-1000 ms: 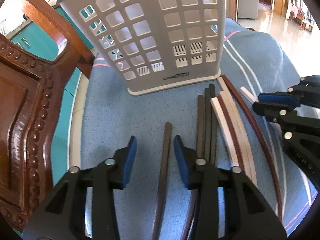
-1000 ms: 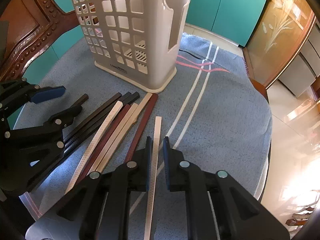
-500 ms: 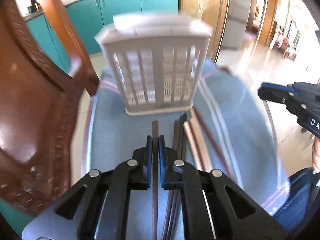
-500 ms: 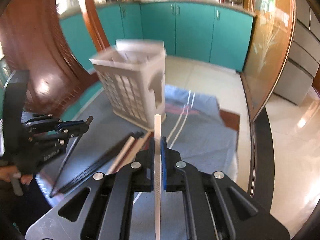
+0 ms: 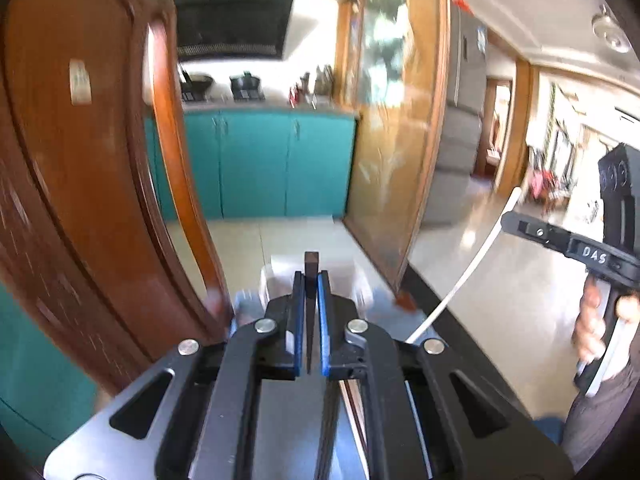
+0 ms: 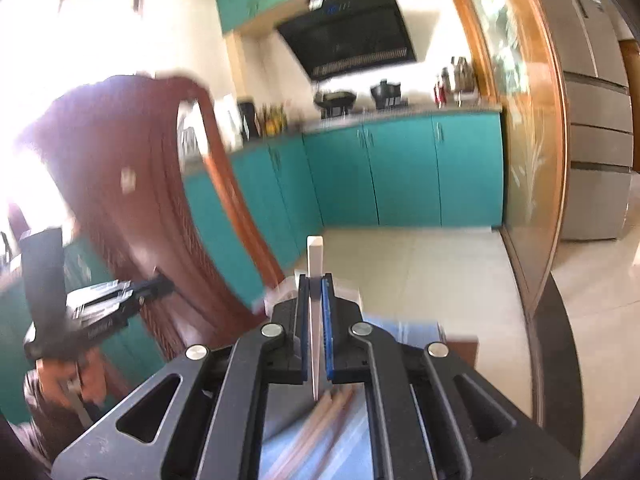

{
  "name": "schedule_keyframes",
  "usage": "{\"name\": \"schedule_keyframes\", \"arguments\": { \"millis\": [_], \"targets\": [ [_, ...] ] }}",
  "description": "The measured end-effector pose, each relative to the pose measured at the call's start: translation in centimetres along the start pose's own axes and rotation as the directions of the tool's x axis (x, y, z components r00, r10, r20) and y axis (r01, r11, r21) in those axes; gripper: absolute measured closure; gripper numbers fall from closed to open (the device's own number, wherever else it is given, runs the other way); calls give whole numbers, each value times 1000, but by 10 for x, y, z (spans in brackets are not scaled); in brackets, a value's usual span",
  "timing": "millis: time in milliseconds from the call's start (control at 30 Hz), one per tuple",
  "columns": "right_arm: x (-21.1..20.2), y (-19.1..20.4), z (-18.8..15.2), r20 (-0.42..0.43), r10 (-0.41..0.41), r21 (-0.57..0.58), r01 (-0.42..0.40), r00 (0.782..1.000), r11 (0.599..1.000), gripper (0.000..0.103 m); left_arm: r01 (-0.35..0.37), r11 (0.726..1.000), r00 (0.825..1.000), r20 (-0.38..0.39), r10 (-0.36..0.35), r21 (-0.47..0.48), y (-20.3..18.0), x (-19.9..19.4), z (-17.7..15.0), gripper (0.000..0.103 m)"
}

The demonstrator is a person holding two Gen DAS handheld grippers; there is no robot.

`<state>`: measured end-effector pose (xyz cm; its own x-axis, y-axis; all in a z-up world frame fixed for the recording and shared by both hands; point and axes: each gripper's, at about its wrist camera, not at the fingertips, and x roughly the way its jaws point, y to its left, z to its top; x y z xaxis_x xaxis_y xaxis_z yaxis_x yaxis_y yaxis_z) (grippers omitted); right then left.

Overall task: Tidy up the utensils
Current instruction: 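Lift both chopsticks over the white holder while the right gripper opens to drop its chopstick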

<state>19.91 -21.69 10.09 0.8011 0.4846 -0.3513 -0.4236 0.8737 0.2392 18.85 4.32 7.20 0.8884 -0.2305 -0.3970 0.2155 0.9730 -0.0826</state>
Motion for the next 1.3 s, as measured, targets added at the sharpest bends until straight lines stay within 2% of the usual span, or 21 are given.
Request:
{"name": "schedule_keyframes", "arguments": {
  "millis": [133, 300, 400, 500, 633, 800, 867, 1000, 1067, 1133, 1233, 1300],
  "targets": [
    [31, -10, 31, 94, -36, 110, 26, 995, 994, 96, -23, 998, 998, 48, 26, -61, 14, 13, 39, 96],
    [65, -35, 35, 154, -74, 251, 33, 985, 967, 96, -8, 989, 996, 91, 21, -146, 28, 20, 71, 96],
    [76, -32, 31, 187, -151, 209, 111, 971, 972, 96, -13, 982, 990, 137, 40, -189, 33, 28, 82, 96],
    [95, -27, 21, 142, -198, 123, 181, 970, 976, 96, -36, 978, 984, 163, 71, -206, 30, 37, 84, 96],
    [117, -17, -4, 69, -199, 11, 199, 978, 980, 96, -56, 971, 980, 174, 99, -234, 27, 52, 80, 96],
    [134, -13, -27, 3, -191, -48, 191, 982, 980, 96, -110, 962, 958, 231, 170, -250, 24, 59, 78, 96],
    [137, -13, -36, -21, -183, -76, 181, 983, 981, 96, -150, 960, 955, 216, 202, -237, 20, 72, 77, 96],
    [132, -13, -46, -39, -201, -113, 196, 979, 974, 92, -191, 958, 967, 127, 220, -212, 17, 103, 57, 96],
    [120, -13, -47, -20, -193, -118, 189, 981, 975, 77, -201, 960, 970, 98, 223, -192, 15, 112, 48, 96],
    [103, -14, -49, 13, -159, -119, 159, 987, 980, 67, -213, 964, 971, 76, 226, -158, 10, 118, 38, 96],
    [80, -15, -56, 34, -74, -143, 78, 997, 987, 66, -219, 968, 972, 55, 227, -124, 5, 121, 24, 96],
    [73, -16, -68, -5, -7, -180, 6, 1000, 984, 66, -220, 970, 973, 41, 225, -107, 4, 120, 14, 96]
  ]
}}
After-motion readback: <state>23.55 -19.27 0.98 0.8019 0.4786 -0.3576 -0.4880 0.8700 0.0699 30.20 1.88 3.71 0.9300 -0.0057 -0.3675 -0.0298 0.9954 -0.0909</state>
